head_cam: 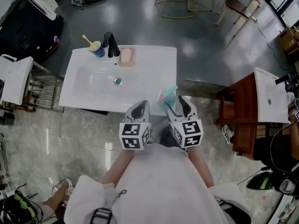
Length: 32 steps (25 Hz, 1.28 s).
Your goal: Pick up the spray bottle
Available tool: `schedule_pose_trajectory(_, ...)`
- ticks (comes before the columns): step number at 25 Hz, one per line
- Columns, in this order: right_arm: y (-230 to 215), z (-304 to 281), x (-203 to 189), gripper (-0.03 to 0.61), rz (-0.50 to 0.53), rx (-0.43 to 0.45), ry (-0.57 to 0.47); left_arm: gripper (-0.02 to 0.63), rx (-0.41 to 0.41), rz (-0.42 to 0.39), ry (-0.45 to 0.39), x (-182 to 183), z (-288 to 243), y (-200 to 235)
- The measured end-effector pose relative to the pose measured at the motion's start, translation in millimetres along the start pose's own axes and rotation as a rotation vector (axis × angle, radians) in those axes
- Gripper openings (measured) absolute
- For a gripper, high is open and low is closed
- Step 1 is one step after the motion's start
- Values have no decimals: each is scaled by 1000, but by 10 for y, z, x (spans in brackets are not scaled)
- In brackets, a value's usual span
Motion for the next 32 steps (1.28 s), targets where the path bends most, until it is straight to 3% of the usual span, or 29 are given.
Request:
schedule_pose_trajectory(16, -46, -183, 39, 255, 39, 47, 1, 26, 55, -18, 34, -40, -139, 83)
schedule_pose_trajectory(32, -13, -406, 51, 255, 100, 96, 21, 26, 106, 46, 53, -124, -189, 192)
Point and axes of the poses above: the fingertips, and each gripper's own axes: z backward along the fingers, y to its left, x out of its top, the point moved 3 cm from there along z, backward along the fingers, and after that the axes turned 7 degrees about -z, right-handed, at the moved point
